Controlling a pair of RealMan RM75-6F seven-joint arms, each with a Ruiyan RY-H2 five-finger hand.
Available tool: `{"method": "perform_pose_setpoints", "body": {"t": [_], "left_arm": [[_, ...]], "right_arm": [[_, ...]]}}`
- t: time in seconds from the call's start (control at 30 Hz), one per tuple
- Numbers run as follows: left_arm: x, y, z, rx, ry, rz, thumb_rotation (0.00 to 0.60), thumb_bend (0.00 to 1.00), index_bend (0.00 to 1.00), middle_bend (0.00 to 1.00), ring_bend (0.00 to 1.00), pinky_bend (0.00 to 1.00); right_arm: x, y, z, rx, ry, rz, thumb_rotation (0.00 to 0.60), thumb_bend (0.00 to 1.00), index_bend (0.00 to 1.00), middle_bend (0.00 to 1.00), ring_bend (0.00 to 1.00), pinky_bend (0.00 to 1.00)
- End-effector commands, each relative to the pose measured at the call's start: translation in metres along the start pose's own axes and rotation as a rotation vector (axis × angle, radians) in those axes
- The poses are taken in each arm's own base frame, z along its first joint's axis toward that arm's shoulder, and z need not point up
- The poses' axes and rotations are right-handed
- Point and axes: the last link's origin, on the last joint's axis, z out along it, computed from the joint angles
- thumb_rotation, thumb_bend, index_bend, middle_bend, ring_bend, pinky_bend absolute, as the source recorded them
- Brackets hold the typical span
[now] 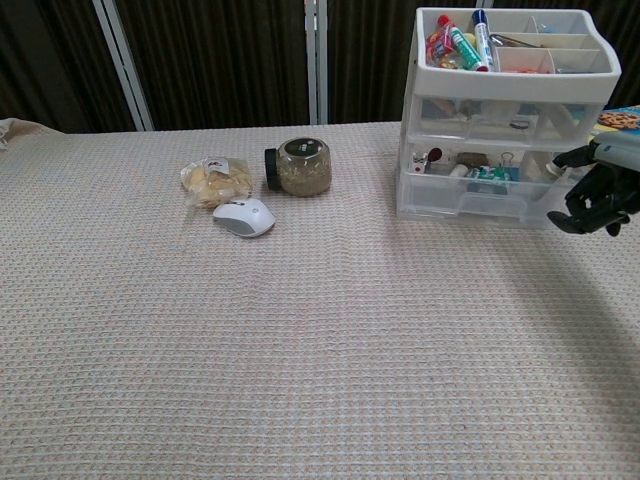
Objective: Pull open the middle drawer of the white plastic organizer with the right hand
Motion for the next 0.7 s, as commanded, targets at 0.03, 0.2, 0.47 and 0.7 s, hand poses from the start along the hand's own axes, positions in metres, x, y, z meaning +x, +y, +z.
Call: {"method": "perform_pose_setpoints", "body": {"t": [0.03,0.2,0.47,0.7], "left_arm": [[0.0,0.0,0.0,-0.001,0.001,0.0,0.6,0.06,0.0,0.0,0.0,0.0],[0.0,0.001,0.0,-0.002,0.002,0.0,0.6,0.06,0.0,0.0,0.0,0.0],[0.001,0.001,-0.001,-0.001,0.002,-0.001,0.6,0.06,0.0,0.0,0.0,0.0],[0.001,0.001,-0.001,-0.002,0.003,-0.002,0.6,0.06,0.0,0.0,0.0,0.0]], "right_arm": [[0.001,0.003,-0.005,0.004,0.005,0.0,0.6,0.38,0.44,0.81,0.85,0.63],[0.0,0.007,-0.01,0.005,0.0,0.0,0.6,0.38,0.45,0.81,0.85,0.63],[-0.001,0.011,-0.018,0.014,-0.008,-0.007,0.6,0.38,0.47,0.81,0.85,0.63],[-0.003,0.012,-0.028,0.031,-0.012,-0.017,0.6,0.38,0.48,0.81,0.85,0.63]]}}
